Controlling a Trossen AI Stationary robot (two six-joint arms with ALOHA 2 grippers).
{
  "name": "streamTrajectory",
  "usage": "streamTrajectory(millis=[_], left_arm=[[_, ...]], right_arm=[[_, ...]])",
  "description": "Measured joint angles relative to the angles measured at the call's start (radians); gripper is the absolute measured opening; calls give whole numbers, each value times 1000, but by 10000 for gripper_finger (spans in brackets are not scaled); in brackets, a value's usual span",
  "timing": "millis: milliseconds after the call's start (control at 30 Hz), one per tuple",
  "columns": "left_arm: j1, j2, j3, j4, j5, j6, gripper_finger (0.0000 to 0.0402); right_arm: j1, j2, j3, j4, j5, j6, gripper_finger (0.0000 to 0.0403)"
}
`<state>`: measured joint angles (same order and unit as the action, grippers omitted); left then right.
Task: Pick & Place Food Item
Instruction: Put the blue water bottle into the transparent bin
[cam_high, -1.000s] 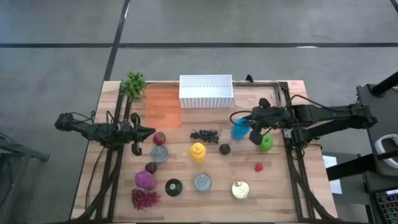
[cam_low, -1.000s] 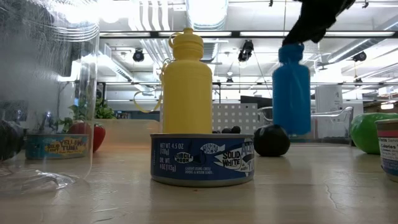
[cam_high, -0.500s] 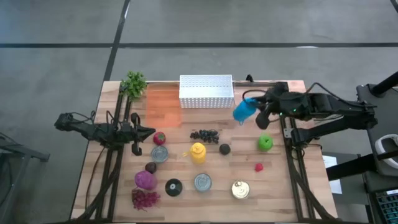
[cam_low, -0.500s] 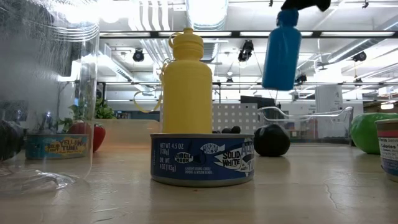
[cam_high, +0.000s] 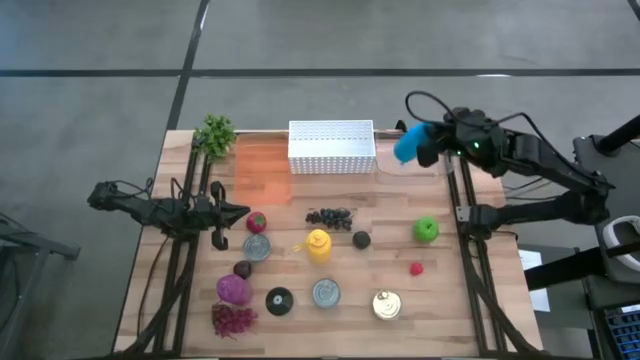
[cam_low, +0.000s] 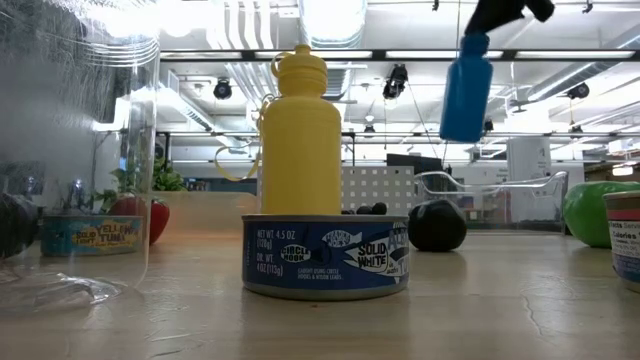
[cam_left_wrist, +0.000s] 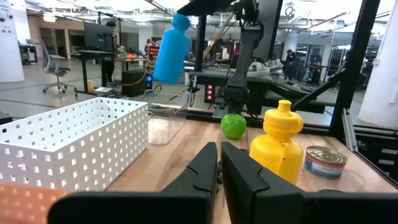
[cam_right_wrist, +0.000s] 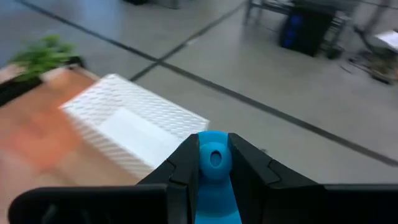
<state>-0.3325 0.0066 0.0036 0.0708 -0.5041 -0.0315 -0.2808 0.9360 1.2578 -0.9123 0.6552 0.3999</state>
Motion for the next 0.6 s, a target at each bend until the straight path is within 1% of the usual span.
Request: streamTrajectory(millis=[267,433,600], left_arm=[[0,0,0,0,0,0,28],[0,0,0,0,0,0,28],[0,0,0,0,0,0,28]], right_arm=[[-226,0,-81,5,-8,51,65],[-336,1,-147,18,-46,76,65],[-416,1,-229,94,-65,81,65]])
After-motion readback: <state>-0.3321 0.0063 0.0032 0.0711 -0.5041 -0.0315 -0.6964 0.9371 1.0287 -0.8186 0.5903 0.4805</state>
